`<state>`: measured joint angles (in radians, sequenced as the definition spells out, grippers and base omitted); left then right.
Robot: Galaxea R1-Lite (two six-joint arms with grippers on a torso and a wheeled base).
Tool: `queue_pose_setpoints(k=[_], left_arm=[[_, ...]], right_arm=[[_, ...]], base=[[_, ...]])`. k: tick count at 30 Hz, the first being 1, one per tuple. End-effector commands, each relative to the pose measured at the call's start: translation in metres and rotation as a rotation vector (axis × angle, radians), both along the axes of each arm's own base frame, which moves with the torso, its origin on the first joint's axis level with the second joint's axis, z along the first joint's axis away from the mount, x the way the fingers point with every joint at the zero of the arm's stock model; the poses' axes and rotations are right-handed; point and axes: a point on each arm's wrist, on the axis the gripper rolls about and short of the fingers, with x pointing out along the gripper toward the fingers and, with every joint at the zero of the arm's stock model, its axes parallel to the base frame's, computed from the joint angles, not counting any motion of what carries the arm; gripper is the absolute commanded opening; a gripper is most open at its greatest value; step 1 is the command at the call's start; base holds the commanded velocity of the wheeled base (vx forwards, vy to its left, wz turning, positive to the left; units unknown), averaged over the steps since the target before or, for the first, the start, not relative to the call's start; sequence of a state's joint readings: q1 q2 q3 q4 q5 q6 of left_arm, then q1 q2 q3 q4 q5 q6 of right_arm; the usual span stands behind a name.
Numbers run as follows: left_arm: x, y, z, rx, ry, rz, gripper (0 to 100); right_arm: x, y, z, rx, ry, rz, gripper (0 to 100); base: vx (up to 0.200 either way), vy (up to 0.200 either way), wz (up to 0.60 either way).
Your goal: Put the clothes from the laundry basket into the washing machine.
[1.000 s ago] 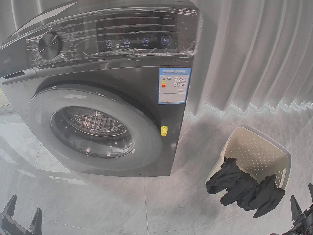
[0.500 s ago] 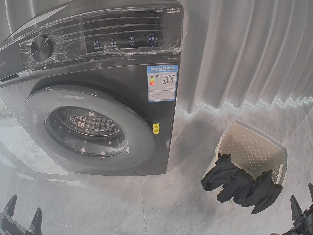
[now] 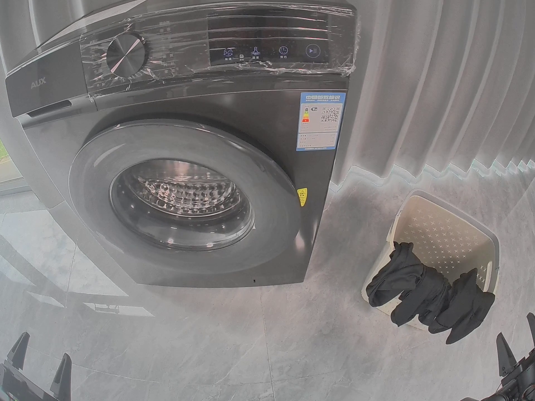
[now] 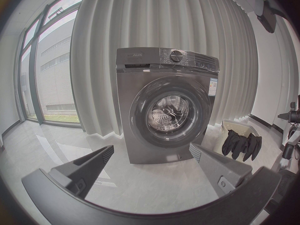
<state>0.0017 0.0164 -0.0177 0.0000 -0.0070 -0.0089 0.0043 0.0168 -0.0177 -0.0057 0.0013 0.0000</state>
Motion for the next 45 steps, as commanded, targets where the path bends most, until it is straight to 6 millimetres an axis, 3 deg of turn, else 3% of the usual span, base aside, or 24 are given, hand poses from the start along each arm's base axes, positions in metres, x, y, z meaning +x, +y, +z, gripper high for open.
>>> queue_pose_setpoints(k=[1,7,41,45], left_arm=[[-0.0001,0.0000,-0.0048,0.001,0.000,-0.001,100],[-0.0001,0.0000,-0.0048,0.004,0.000,0.001,100],[-0.0001,0.0000,-0.0048,0.004,0.000,0.001,100],[-0.0001,0.0000,-0.0050,0.006,0.001,0.001,100]], right_arm=[[0.0012,0.0000,-0.0049,0.000,0.016,0.001,100],[0.0012,0.0000,-0.0049,0.000,0.016,0.001,100],[0.0012,0.0000,-0.0051,0.000,0.017,-0.002,100],[0.0012,0.0000,-0.0051,0.001,0.017,-0.004,100]], base=[[0.000,0.200,0.00],[0.000,0.200,0.00],[0.000,0.000,0.05],[0.000,0.000,0.60]])
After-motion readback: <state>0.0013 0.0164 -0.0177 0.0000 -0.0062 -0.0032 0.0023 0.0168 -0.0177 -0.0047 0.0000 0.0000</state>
